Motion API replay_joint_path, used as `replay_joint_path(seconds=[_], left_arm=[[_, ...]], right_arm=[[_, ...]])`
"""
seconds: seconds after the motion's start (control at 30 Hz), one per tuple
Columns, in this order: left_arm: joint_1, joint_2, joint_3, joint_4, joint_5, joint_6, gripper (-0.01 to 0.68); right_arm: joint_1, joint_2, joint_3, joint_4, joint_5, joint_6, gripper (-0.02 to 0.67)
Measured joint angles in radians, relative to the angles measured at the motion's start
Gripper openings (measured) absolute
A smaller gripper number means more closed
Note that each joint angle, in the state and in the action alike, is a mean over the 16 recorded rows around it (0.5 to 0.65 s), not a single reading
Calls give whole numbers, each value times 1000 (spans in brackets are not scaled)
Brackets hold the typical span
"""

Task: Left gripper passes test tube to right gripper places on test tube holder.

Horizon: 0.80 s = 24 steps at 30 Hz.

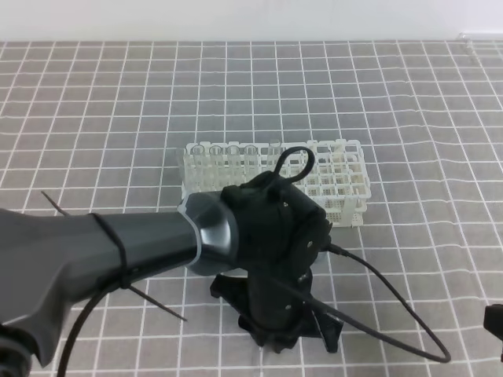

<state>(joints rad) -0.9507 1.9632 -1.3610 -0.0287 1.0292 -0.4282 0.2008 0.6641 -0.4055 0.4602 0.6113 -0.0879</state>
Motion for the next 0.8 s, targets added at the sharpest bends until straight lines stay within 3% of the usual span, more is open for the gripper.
replay_joint_path(seconds=[0.27,0.57,0.8], left_arm=[[0,-11,-2,2,35,95,42],[0,-136,7,45,18,143,65],[9,-333,110,99,-96,146,83]], right_arm=[[0,0,0,2,8,0,-13],[0,0,-11,4,66,0,-13],[0,3,-51,25,127,0,-13]])
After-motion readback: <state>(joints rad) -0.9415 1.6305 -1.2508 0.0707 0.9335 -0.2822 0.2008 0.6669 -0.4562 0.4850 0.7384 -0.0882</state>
